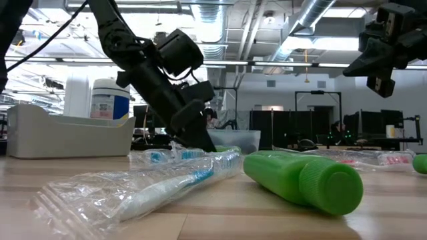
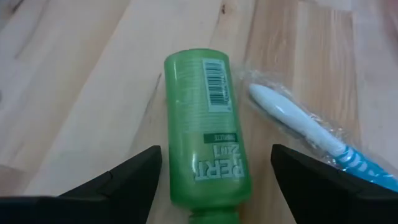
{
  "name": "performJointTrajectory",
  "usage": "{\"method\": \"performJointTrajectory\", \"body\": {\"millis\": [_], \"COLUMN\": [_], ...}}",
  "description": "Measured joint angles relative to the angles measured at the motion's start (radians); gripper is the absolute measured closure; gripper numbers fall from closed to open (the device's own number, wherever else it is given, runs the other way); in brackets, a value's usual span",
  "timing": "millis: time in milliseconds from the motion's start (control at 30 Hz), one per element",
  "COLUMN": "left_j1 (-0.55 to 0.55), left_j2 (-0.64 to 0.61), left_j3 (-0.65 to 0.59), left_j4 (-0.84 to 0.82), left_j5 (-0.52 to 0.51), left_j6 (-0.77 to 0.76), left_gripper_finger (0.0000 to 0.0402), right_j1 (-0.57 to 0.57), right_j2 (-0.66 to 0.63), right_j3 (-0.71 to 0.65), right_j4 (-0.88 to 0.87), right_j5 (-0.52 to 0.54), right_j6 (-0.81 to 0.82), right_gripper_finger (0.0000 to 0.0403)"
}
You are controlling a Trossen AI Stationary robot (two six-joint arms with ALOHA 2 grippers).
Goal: Pick & Place Travel size toiletries
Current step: Put the green shampoo into the gray bin
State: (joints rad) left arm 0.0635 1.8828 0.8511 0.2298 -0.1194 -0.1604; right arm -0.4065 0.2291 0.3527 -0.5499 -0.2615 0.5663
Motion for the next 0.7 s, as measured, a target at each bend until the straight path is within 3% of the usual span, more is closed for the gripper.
{"method": "performJointTrajectory", "body": {"millis": [167, 467, 700], "left_j1": [0.000, 0.001, 0.001], "left_j2": [-0.001, -0.001, -0.057], "left_j3": [0.001, 0.001, -0.001], "left_j4": [-0.011, -0.012, -0.028], "left_j5": [-0.020, -0.021, -0.018], "left_j6": [0.000, -0.004, -0.039], "left_gripper_finger": [0.0131, 0.0240, 0.0236], "right_j1": [0.000, 0.000, 0.000], "right_j2": [0.000, 0.000, 0.000], "right_j3": [0.000, 0.000, 0.000], "right_j4": [0.000, 0.001, 0.003], "right_j5": [-0.002, -0.003, -0.003], "right_j6": [0.000, -0.008, -0.016], "right_gripper_finger": [0.0401, 0.0401, 0.0401]}}
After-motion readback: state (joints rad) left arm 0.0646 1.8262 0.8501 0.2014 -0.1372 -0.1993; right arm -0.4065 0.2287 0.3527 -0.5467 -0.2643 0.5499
